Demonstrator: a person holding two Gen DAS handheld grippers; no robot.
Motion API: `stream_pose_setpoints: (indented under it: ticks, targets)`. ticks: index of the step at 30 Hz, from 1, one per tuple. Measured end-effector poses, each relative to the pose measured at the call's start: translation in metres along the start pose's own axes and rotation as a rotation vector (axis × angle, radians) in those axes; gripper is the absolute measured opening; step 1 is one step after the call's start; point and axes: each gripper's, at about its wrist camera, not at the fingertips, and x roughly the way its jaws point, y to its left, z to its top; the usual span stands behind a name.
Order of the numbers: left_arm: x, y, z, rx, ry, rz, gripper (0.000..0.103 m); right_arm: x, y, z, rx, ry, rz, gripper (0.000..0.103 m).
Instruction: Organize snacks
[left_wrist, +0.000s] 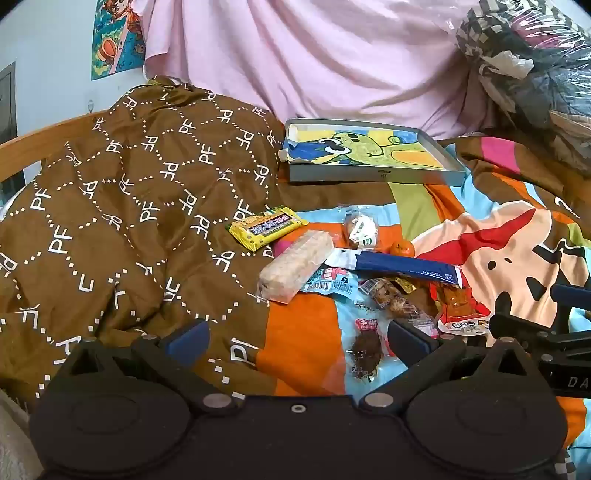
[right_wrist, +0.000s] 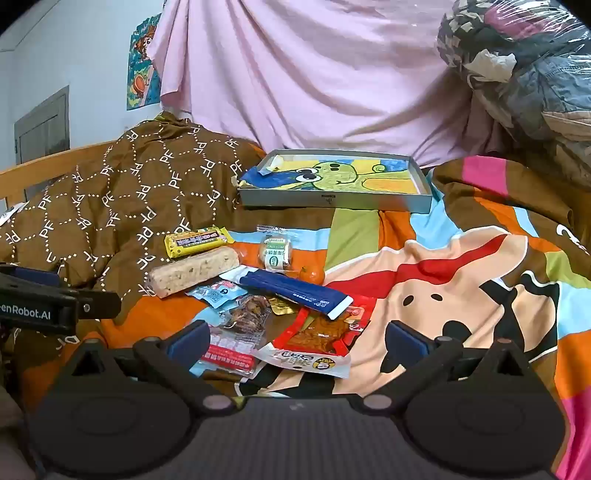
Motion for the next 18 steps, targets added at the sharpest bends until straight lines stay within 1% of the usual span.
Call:
stream_pose_setpoints:
  ticks: [12, 18]
  targets:
    - [0.0006, 0.0, 0.0002, 0.0, -0.001, 0.004, 0.102, -0.0015, 0.0022, 0.0032, 0.003, 0.01, 0.007, 0.103]
    - [-0.0001, 0.0, 0.0, 0.003, -0.003, 0.002, 0.102, 0.0009, 0.0, -0.0006, 0.008, 0.015, 0.015, 0.103]
